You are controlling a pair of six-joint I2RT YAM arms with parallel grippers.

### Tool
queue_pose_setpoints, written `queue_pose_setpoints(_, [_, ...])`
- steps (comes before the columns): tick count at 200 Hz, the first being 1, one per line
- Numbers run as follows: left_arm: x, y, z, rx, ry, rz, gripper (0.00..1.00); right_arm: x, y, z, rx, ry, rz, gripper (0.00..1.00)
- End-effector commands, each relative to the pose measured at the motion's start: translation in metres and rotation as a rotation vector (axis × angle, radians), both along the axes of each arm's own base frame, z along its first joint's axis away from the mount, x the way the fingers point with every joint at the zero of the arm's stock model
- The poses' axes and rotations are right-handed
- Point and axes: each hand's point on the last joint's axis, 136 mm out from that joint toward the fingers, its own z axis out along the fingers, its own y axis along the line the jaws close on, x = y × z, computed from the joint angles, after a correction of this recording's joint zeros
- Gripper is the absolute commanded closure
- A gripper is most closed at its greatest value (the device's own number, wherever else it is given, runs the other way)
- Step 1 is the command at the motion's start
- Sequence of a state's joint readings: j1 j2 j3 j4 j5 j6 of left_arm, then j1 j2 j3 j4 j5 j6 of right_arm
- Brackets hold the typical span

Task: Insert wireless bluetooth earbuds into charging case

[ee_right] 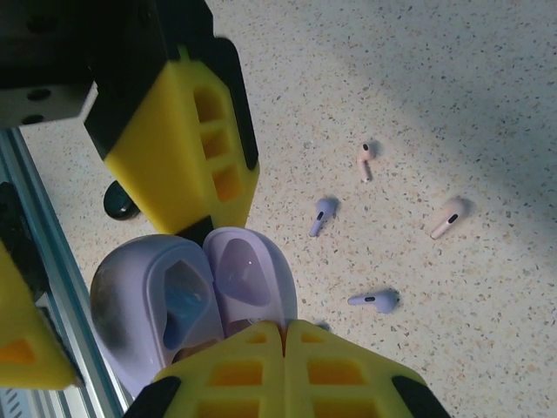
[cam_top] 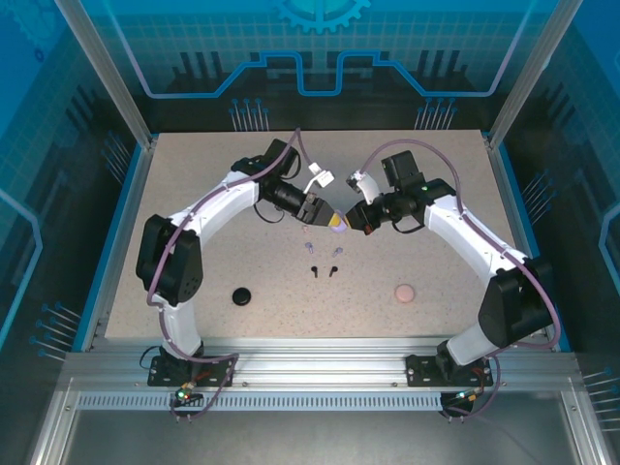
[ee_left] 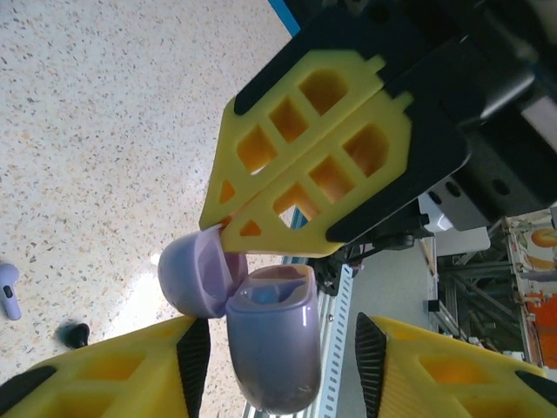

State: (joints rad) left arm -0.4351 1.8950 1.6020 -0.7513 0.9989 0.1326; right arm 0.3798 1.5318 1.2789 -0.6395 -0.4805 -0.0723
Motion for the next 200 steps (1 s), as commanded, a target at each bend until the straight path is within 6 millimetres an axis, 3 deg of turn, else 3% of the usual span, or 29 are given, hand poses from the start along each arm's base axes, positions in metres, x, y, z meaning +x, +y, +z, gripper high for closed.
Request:
queue_pose_setpoints(1, [-0.0050,-0.0032,0.0080,-0.034,0.012,-0.034,0.52,0.0033,0.0068,0.0090,0.010,-0.020,0.024,1.00])
queue_pose_setpoints(68, [-0.0060,-0.0049,0.0090,-0.046,0.021,-0.047,0.62,0.0062,0.0088,0.0107,0.016,-0.022,0.025,1.00])
queue_pose_setpoints(167, [-0.0010,-0.0110,0.0092,-0.062,0.028,-0.053,0.63,0.0071,0.0105,0.0111,0.022,-0.020,0.031,1.00])
queue_pose_setpoints(200, [-0.0008,-0.0111,0.0080,-0.061,0.026,-0.054,0.73,0.0080,0.0102,0.0100,0.019,-0.018,0.028,1.00])
